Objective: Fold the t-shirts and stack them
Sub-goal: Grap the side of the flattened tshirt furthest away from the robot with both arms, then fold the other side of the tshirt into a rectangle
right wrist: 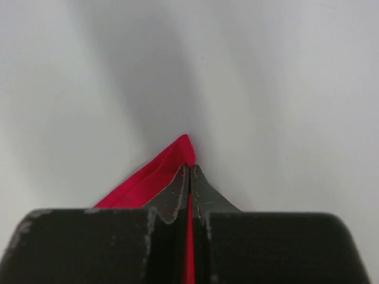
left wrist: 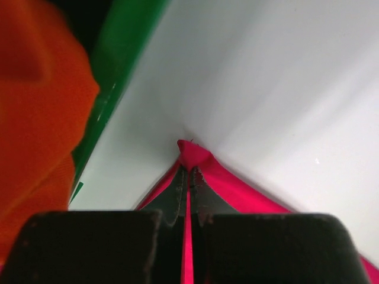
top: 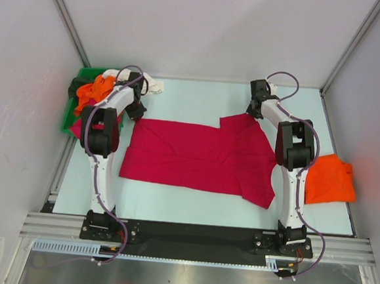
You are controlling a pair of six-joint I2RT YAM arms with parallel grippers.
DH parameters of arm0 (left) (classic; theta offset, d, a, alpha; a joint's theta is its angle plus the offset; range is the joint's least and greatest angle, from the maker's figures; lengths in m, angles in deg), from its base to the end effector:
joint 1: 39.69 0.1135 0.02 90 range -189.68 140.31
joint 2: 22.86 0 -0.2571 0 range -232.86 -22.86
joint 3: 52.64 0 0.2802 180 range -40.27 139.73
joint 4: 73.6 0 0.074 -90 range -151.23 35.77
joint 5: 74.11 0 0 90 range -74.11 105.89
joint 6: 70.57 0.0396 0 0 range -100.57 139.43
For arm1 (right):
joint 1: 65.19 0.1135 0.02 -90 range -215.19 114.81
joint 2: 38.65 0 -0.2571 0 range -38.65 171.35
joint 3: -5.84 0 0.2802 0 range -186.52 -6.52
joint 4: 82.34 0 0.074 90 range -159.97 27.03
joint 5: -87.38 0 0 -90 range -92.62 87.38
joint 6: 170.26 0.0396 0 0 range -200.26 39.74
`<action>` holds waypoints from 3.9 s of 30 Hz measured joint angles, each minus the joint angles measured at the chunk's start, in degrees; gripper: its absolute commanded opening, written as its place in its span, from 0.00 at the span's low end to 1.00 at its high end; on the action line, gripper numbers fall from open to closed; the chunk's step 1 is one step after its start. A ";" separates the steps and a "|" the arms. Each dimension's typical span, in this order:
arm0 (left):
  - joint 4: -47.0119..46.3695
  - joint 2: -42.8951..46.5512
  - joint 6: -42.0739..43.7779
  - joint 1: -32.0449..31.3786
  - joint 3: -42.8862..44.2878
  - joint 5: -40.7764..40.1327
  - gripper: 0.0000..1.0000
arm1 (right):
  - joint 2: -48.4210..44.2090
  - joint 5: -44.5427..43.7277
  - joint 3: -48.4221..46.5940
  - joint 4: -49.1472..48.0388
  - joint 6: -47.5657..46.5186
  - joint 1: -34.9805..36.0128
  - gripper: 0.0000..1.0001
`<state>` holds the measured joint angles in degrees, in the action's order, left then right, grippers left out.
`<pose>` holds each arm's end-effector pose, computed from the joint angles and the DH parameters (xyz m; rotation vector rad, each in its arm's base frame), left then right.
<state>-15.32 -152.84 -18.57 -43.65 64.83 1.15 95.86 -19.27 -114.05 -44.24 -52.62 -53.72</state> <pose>0.4952 -0.0242 0.1438 -0.8574 2.5965 0.1645 0.5307 0.0961 0.1371 0.4616 2.3945 -0.0609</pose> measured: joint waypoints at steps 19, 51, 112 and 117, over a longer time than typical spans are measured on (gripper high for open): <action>-4.31 10.93 2.03 -0.39 -5.92 5.03 0.00 | -10.19 0.37 6.60 -0.17 1.22 0.52 0.00; -7.06 34.49 2.69 -1.79 -29.55 4.22 0.00 | -40.59 -2.80 29.83 -0.28 1.36 4.04 0.00; -6.21 41.62 4.59 -0.61 -48.96 -1.51 0.10 | -73.92 -7.72 65.02 15.45 13.00 8.59 0.00; -6.16 40.13 4.66 -0.61 -49.29 -1.53 0.22 | -72.70 -7.48 65.11 16.48 15.10 8.81 0.00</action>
<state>-21.49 -112.71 -13.91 -44.26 15.54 -0.38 23.17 -26.74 -48.94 -27.76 -37.52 -44.92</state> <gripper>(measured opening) 0.156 0.010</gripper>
